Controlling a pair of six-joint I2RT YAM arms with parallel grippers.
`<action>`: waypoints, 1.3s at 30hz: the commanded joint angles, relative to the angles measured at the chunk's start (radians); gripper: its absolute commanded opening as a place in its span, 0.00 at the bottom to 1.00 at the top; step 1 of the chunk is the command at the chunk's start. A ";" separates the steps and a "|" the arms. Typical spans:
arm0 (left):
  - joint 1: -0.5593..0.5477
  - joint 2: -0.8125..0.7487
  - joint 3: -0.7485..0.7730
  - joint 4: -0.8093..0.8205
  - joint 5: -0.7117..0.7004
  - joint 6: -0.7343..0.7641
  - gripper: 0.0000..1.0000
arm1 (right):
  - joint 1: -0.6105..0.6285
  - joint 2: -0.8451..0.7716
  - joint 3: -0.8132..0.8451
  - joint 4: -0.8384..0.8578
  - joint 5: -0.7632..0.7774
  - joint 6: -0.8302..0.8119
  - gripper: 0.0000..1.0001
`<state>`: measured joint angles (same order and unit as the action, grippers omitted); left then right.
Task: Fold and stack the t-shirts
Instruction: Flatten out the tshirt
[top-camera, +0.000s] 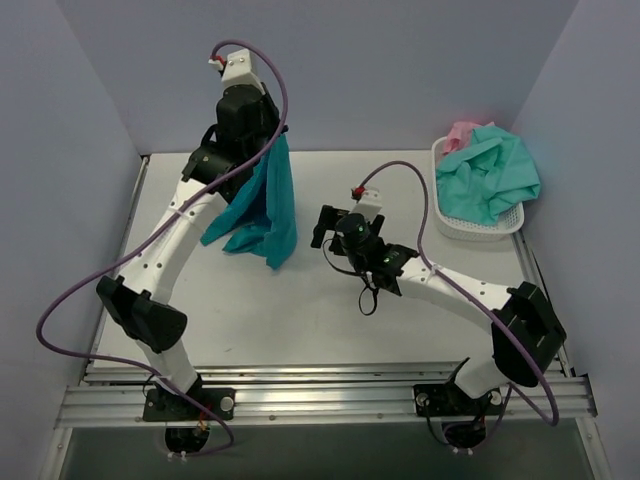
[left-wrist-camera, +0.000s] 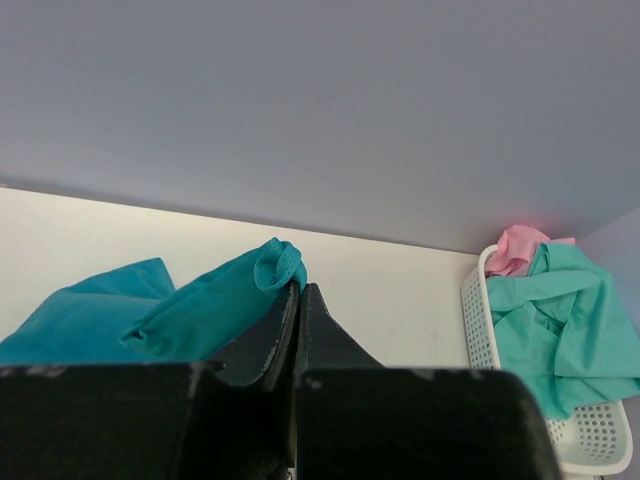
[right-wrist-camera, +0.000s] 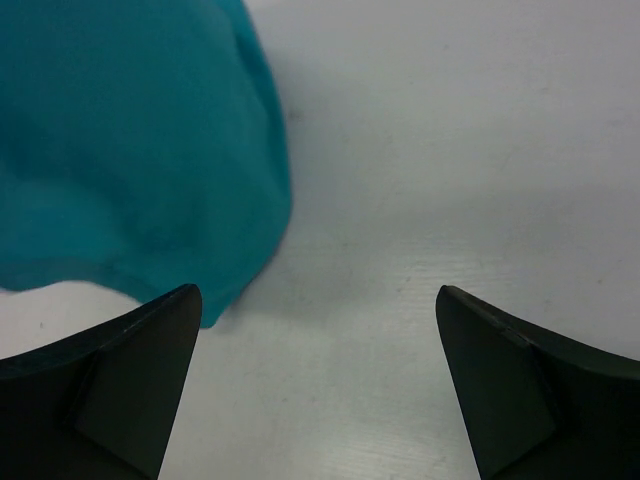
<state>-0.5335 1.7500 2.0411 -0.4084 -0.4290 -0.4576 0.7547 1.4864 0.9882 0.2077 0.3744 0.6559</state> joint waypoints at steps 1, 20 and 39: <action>0.010 0.038 0.028 -0.036 0.024 0.036 0.02 | 0.093 -0.018 0.023 0.010 0.099 0.014 1.00; -0.054 0.252 0.335 -0.253 0.268 0.103 0.02 | 0.316 0.566 0.337 0.212 -0.008 -0.015 1.00; -0.052 -0.062 0.194 -0.279 0.230 0.103 0.02 | 0.222 0.948 0.913 0.334 -0.305 -0.024 1.00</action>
<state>-0.5877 1.7691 2.2524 -0.7139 -0.1844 -0.3546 1.0115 2.3859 1.8050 0.5125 0.1402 0.6025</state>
